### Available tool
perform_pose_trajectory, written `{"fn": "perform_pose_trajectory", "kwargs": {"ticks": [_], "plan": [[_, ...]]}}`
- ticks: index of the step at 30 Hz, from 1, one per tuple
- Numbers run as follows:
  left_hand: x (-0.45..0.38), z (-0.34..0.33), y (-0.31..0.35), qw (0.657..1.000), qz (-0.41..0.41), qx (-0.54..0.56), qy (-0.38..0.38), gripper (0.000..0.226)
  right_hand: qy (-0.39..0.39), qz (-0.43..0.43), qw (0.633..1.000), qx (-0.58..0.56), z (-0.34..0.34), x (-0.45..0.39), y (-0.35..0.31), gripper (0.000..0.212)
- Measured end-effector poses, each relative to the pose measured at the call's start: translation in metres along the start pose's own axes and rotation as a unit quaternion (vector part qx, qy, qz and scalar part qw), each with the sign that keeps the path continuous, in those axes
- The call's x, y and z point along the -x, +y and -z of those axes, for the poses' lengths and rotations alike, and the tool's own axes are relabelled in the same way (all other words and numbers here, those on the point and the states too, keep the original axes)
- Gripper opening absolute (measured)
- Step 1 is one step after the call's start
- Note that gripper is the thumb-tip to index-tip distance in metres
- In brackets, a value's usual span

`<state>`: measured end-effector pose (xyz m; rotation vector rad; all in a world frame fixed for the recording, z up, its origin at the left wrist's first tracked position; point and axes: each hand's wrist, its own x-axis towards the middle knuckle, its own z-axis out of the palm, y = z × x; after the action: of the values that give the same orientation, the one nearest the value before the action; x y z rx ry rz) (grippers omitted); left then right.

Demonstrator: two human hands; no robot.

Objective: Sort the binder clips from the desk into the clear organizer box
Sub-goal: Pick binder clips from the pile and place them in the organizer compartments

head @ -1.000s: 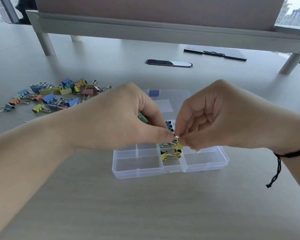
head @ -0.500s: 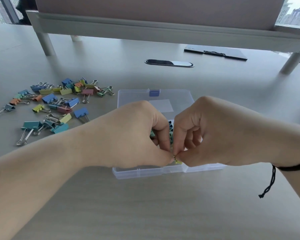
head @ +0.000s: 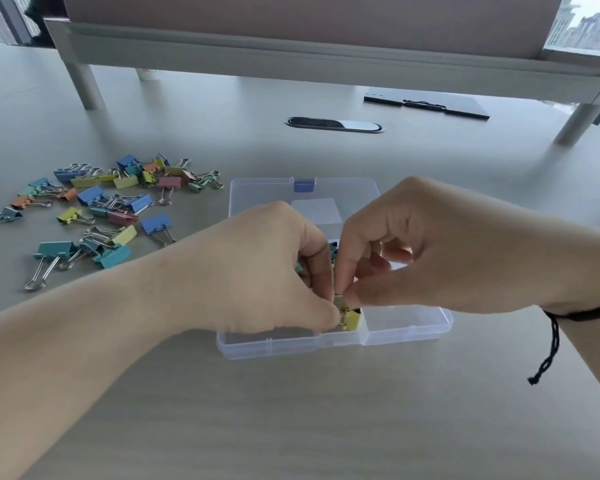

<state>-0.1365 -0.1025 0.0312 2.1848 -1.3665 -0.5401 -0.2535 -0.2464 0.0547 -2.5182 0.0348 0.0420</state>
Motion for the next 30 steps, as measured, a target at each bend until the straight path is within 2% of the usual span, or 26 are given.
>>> {"fn": "perform_pose_trajectory", "kwargs": {"ticks": [5,9,11,13,19,22,27,30], "plan": [[-0.001,0.007,0.001,0.999,-0.008,0.038,-0.001,0.022,0.091,0.027,0.994,-0.053,-0.003,-0.007,0.008,0.017],[-0.003,0.014,0.001,0.982,-0.032,0.188,0.008,0.022,0.156,0.076,0.980,-0.098,-0.008,-0.011,0.009,0.008],[-0.003,0.015,-0.001,0.965,-0.031,0.260,-0.019,0.035,0.171,0.102,0.974,-0.111,-0.012,-0.012,0.009,0.007],[-0.003,0.014,-0.003,0.955,-0.035,0.291,-0.047,0.034,0.174,0.116,0.972,-0.109,-0.016,-0.013,0.009,0.012],[-0.003,0.010,-0.003,0.962,-0.048,0.264,-0.042,0.038,0.216,0.144,0.965,-0.040,-0.025,-0.011,0.005,0.015],[-0.003,0.008,-0.003,0.963,-0.063,0.258,-0.041,0.040,0.199,0.154,0.968,-0.001,-0.026,-0.011,0.002,0.014],[-0.005,0.009,-0.007,0.971,-0.080,0.216,-0.060,0.061,0.154,0.127,0.980,-0.022,-0.022,-0.009,0.003,0.006],[-0.003,0.013,-0.003,0.967,-0.068,0.238,-0.051,0.049,0.175,0.120,0.976,-0.050,-0.018,-0.008,0.004,0.005]]}}
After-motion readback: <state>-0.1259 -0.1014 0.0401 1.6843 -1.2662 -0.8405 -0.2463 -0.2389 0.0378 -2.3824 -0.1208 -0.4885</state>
